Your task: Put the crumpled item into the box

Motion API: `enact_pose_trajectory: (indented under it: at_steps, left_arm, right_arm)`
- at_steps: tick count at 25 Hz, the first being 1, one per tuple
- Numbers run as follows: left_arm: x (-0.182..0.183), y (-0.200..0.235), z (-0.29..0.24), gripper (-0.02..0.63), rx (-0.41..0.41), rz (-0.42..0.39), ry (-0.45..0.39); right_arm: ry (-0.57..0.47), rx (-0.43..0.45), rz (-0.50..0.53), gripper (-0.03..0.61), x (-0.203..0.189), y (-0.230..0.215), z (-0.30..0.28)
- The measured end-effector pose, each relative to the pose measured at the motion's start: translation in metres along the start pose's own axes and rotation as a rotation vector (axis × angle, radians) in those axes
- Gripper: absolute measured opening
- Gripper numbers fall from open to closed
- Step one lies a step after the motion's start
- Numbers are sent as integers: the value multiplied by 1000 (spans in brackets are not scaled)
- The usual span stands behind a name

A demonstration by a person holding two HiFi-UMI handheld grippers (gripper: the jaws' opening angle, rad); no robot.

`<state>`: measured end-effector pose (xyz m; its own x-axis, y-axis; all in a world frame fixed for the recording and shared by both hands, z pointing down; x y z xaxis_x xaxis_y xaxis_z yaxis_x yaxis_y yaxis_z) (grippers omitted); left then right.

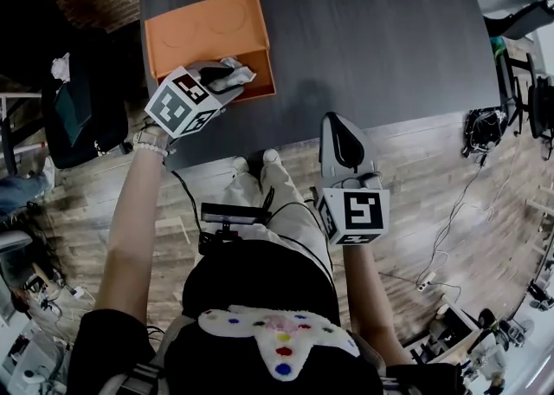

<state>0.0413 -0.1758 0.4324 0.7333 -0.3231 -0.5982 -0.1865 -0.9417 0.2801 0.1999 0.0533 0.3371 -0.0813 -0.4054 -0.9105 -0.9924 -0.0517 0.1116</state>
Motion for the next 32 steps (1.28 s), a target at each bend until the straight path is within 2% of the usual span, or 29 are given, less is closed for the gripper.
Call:
enact_pose_trajectory:
  at_steps: [5,10,13,18,24,32]
  left_arm:
    - [1,-1,11,178,8,13,-46]
    - [2,-8,40,175,76,76,-197]
    - [2,-14,66,105,111,126,-313]
    - [2,-30,113,22,253,135,-447]
    - [0,-62,165,6,387,130,-575]
    - [7,-107,216,6,485,106,-730]
  right_arm:
    - [4,13,3,9,1,0,-1]
    - [-14,32,16,9,6,0,-1]
    - [-33,46,28,9,13,1,-3]
    - [-74,96,65,9,28,6,-9]
    - [-132,160,110,9,52,17,-12]
    - [-212,215,138,9,83,28,-10]
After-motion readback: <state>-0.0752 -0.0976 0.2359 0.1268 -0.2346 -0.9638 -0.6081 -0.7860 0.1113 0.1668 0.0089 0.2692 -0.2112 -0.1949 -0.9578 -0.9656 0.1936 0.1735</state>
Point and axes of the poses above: the fingertips, and each gripper's own axes: z backward along the fingers, y to its left, x out of its top, the point moved 10 cm from there along z, backward along the fingers, and after that the axes turned 10 degrees about z, right-handed, at the moved point
